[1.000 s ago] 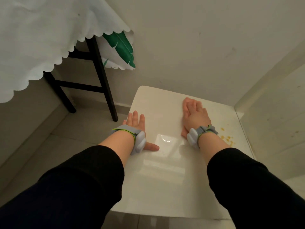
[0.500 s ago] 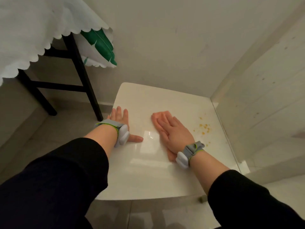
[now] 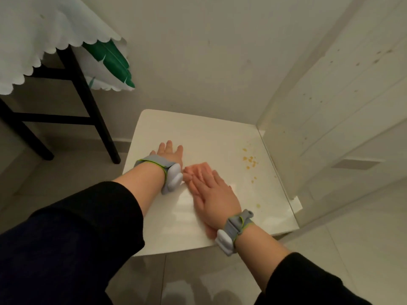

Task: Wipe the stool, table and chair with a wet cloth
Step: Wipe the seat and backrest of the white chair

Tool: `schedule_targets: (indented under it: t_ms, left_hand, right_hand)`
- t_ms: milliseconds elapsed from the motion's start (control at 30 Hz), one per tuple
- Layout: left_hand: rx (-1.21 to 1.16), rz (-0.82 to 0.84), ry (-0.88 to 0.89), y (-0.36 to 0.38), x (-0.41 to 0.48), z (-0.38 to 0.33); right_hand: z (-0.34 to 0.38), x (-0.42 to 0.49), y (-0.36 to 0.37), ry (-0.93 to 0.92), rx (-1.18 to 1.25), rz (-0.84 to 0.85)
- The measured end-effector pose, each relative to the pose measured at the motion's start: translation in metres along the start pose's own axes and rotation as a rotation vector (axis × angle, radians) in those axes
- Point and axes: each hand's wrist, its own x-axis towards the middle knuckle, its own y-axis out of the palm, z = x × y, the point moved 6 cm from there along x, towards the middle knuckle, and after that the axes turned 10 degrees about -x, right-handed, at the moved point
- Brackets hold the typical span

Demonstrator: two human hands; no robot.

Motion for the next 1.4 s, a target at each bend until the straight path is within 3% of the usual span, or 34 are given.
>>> schedule_targets:
  t_ms: [133,233,533,1233,1400]
  left_hand:
    - [0.165,0.109,0.021,0.021,0.009,-0.017]
    - [0.183,0.159,0.041,0.034,0.011,-0.038]
    - [0.050,0.091,0.044,0.020,0.027,-0.068]
    - [0.050,0.135,-0.020,0.026,0.050,-0.052]
    - [0.046,0.135,-0.031,0.029,0.051,-0.052]
  right_hand:
    - [-0.024,-0.039,-0.012,-0.263,-0.041,-0.074]
    - [-0.054,-0.061,-0.018,-0.288,-0.013,-0.139]
    - [-0.107,-0.011,-0.016,-0.052,0.028,-0.123]
    - [-0.137,0.172,0.000,0.150,-0.193,0.065]
    - [-0.176,0.165,-0.009,0.361,-0.170,0.075]
